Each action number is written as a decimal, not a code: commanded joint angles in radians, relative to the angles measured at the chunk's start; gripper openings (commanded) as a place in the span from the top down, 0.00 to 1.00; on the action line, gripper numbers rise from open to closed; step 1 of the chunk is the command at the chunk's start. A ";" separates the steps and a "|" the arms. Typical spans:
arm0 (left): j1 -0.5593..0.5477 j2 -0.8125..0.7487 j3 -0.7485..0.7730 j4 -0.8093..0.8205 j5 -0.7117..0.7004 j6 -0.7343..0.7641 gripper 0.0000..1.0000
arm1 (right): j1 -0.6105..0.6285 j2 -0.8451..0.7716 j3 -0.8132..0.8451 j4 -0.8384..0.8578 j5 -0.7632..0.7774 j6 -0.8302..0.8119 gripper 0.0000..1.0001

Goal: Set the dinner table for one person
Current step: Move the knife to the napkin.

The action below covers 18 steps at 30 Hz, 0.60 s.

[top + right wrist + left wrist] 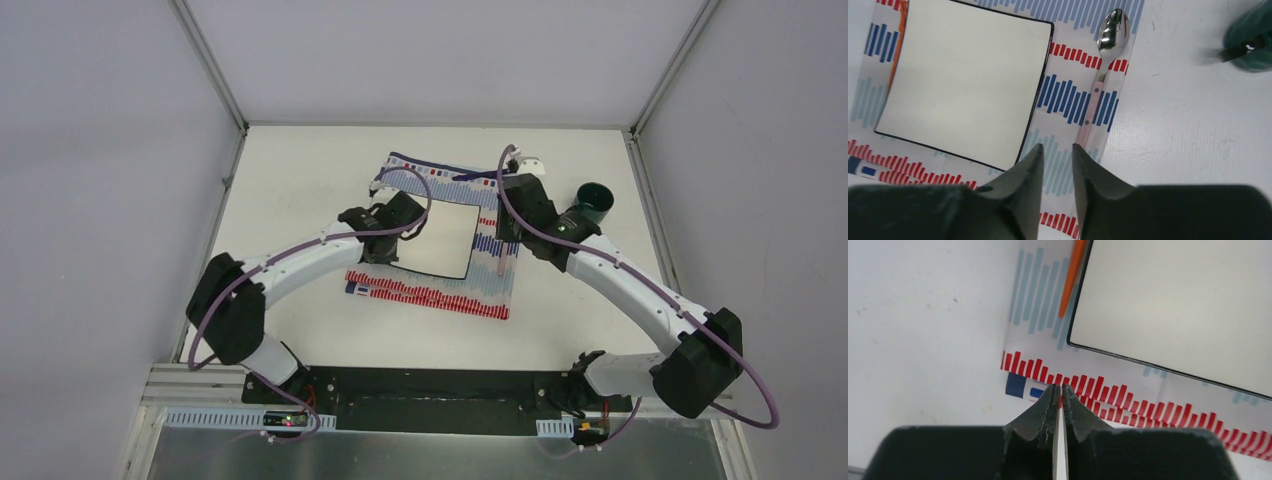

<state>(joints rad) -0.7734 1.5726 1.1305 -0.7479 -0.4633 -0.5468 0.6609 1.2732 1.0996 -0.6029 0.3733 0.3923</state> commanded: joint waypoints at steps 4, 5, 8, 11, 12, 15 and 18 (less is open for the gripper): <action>-0.012 -0.156 0.111 -0.097 -0.099 0.023 0.84 | -0.040 0.137 0.122 0.021 -0.006 -0.015 0.55; -0.012 -0.151 0.127 -0.098 -0.109 0.036 0.82 | -0.053 0.164 0.142 0.024 -0.019 -0.013 0.53; -0.010 -0.125 0.166 -0.098 -0.123 0.060 0.81 | -0.085 0.254 0.208 0.048 -0.050 -0.018 0.52; -0.010 -0.097 0.182 -0.096 -0.134 0.075 0.81 | -0.111 0.360 0.307 0.057 -0.067 -0.038 0.51; -0.010 -0.091 0.183 -0.096 -0.137 0.076 0.81 | -0.120 0.394 0.341 0.057 -0.068 -0.048 0.51; -0.010 -0.086 0.174 -0.091 -0.151 0.079 0.81 | -0.147 0.504 0.446 0.057 -0.070 -0.074 0.51; -0.010 -0.093 0.154 -0.080 -0.165 0.084 0.82 | -0.173 0.607 0.549 0.054 -0.087 -0.088 0.50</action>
<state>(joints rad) -0.7734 1.4906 1.2819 -0.8310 -0.5762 -0.4870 0.5167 1.7939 1.5169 -0.5812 0.3111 0.3431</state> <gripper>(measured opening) 0.186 0.493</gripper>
